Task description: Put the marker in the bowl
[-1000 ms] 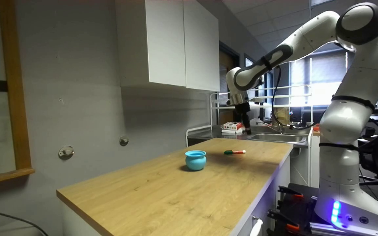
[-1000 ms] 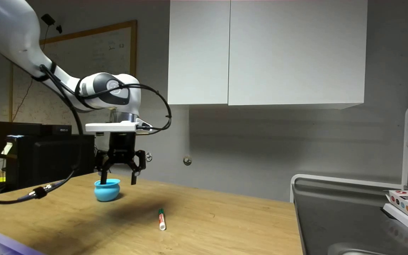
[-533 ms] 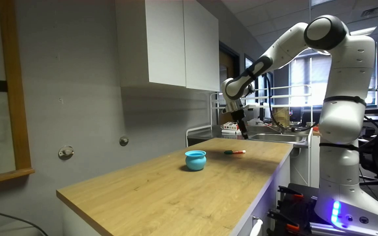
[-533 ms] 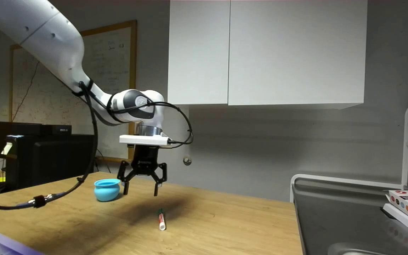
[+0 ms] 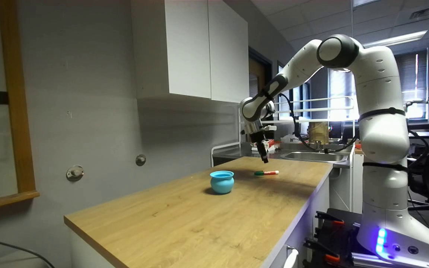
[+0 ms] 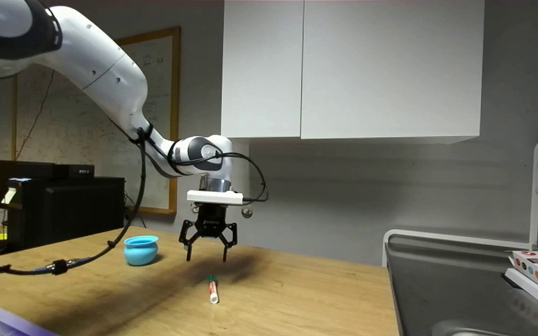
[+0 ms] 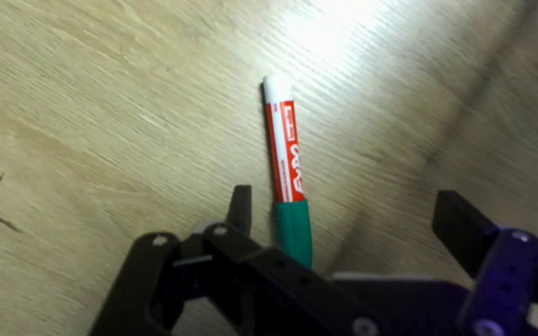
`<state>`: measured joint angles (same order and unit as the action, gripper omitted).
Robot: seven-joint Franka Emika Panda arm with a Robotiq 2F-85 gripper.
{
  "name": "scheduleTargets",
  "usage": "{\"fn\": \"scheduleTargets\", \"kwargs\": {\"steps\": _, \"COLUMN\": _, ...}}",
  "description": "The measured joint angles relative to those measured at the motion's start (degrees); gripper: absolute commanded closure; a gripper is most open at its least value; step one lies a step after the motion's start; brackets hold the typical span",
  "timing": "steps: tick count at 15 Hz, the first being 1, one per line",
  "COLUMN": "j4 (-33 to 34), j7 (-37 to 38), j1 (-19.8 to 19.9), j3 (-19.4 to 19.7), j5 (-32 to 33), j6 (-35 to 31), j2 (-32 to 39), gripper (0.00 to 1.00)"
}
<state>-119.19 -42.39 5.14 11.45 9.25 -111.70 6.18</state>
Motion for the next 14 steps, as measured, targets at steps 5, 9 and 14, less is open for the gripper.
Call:
{"fn": "scheduleTargets", "kwargs": {"steps": 5, "j4": 1.47, "j7": -2.09, "j1": 2.49, "j3": -1.12, "j5": -2.23, "j6": -2.34, "j2": 3.79, "gripper": 0.0}}
{"fn": "scheduleTargets", "kwargs": {"steps": 9, "j4": 0.98, "j7": -3.64, "j1": 4.35, "j3": -1.49, "j5": -4.28, "j6": -3.86, "j2": 4.35, "gripper": 0.0}}
{"fn": "scheduleTargets", "kwargs": {"steps": 14, "j4": 0.51, "j7": -4.32, "j1": 5.05, "j3": -1.72, "j5": -5.0, "j6": -5.13, "j2": 4.73, "gripper": 0.0}}
